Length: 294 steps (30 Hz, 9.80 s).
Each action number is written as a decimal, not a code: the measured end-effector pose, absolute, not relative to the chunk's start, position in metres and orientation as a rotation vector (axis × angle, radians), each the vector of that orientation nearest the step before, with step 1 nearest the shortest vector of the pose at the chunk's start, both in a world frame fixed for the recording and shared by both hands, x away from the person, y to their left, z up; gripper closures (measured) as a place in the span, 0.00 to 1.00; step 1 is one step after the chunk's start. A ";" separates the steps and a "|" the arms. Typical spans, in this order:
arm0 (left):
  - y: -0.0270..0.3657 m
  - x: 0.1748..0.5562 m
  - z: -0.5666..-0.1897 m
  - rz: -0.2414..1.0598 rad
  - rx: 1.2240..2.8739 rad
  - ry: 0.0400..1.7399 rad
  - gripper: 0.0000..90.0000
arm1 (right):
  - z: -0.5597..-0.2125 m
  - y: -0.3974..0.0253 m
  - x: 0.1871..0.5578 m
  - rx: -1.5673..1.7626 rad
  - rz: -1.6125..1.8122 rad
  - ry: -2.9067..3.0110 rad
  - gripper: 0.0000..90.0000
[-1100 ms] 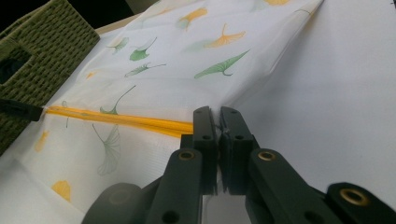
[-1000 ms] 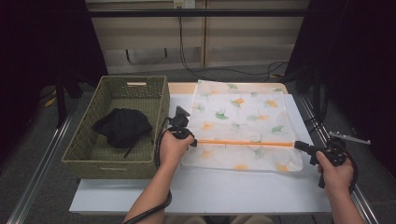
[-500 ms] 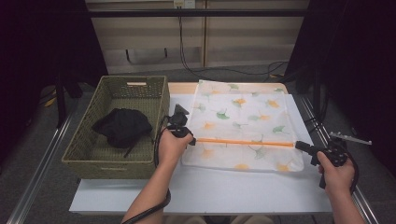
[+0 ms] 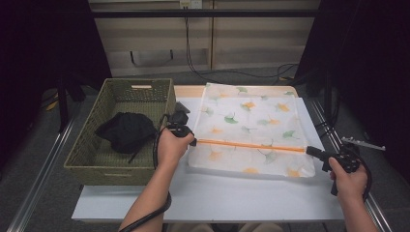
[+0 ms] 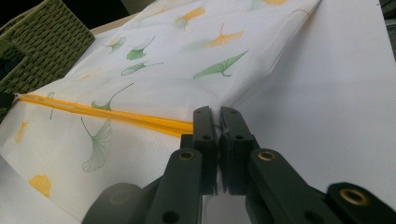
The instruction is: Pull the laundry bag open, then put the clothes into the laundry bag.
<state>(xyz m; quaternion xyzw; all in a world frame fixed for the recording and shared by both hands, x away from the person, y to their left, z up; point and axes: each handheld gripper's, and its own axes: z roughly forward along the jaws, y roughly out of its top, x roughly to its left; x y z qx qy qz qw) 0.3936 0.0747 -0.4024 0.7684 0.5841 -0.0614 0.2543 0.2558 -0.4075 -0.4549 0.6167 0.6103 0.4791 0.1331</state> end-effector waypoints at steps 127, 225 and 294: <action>0.062 0.313 -0.448 -0.106 2.160 1.103 0.09 | -0.457 -0.256 0.303 1.300 1.041 2.248 0.28; 0.061 0.314 -0.456 -0.096 2.168 1.115 0.07 | -0.466 -0.248 0.336 1.228 1.143 2.226 0.99; 0.059 0.313 -0.457 -0.120 2.159 1.088 0.05 | -0.417 -0.252 0.357 1.194 1.222 2.208 0.99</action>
